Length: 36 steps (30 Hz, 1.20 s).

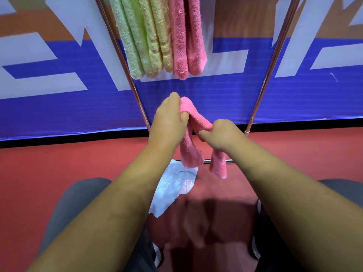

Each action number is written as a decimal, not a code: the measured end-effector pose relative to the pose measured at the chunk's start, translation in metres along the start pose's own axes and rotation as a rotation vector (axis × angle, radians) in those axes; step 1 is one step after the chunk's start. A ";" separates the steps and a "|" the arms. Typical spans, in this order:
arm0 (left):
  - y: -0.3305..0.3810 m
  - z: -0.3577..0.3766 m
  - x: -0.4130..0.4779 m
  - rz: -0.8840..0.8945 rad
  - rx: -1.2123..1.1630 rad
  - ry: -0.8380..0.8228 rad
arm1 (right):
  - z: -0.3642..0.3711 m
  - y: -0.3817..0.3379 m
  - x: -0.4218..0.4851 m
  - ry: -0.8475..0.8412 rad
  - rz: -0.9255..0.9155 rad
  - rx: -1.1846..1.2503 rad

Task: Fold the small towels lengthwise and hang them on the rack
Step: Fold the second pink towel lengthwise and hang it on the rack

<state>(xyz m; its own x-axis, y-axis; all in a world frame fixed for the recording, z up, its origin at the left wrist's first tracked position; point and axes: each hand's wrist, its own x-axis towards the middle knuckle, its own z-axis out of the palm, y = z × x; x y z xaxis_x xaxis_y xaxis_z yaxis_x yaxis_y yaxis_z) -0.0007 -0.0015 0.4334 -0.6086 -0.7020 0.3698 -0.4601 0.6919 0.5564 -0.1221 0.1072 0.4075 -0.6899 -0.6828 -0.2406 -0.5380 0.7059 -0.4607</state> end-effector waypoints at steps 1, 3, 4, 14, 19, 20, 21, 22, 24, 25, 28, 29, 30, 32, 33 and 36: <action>0.003 -0.003 -0.001 0.008 -0.004 0.000 | 0.002 0.002 0.000 0.026 -0.019 -0.028; 0.009 -0.008 -0.003 0.024 -0.010 -0.005 | 0.005 0.007 -0.003 0.095 -0.021 -0.025; 0.011 -0.012 -0.003 0.026 -0.002 -0.012 | 0.005 0.008 -0.006 0.129 -0.018 -0.011; 0.030 -0.085 0.016 0.123 0.182 -0.032 | -0.064 -0.017 -0.047 0.347 -0.209 0.192; 0.063 -0.128 0.033 0.151 0.246 0.094 | -0.130 -0.050 -0.065 0.507 -0.333 0.217; 0.070 -0.135 0.037 0.175 0.287 0.121 | -0.144 -0.056 -0.069 0.538 -0.362 0.183; 0.077 -0.142 0.041 0.214 0.340 0.156 | -0.157 -0.059 -0.072 0.568 -0.393 0.136; 0.081 -0.147 0.045 0.252 0.378 0.181 | -0.169 -0.062 -0.075 0.592 -0.411 0.083; 0.089 -0.155 0.056 0.292 0.384 0.182 | -0.191 -0.066 -0.078 0.618 -0.430 -0.003; 0.093 -0.158 0.062 0.309 0.363 0.157 | -0.200 -0.067 -0.078 0.625 -0.438 -0.025; 0.105 -0.164 0.079 0.333 0.277 0.066 | -0.224 -0.069 -0.076 0.663 -0.456 -0.023; 0.109 -0.164 0.083 0.318 0.230 0.078 | -0.232 -0.070 -0.074 0.678 -0.458 -0.020; 0.113 -0.162 0.088 0.289 0.166 0.105 | -0.239 -0.071 -0.072 0.689 -0.457 -0.020; 0.123 -0.160 0.094 0.206 0.026 0.133 | -0.251 -0.073 -0.066 0.707 -0.450 -0.001; 0.129 -0.159 0.097 0.169 -0.036 0.115 | -0.256 -0.074 -0.063 0.711 -0.439 0.025; 0.143 -0.152 0.112 0.107 -0.134 0.000 | -0.273 -0.077 -0.053 0.723 -0.398 0.122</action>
<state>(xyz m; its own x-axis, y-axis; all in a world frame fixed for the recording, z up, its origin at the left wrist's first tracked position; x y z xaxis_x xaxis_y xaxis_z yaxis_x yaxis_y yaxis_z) -0.0365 -0.0066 0.6679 -0.6494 -0.6257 0.4321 -0.3028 0.7341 0.6078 -0.1765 0.1408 0.6891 -0.6229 -0.5584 0.5479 -0.7795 0.3838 -0.4950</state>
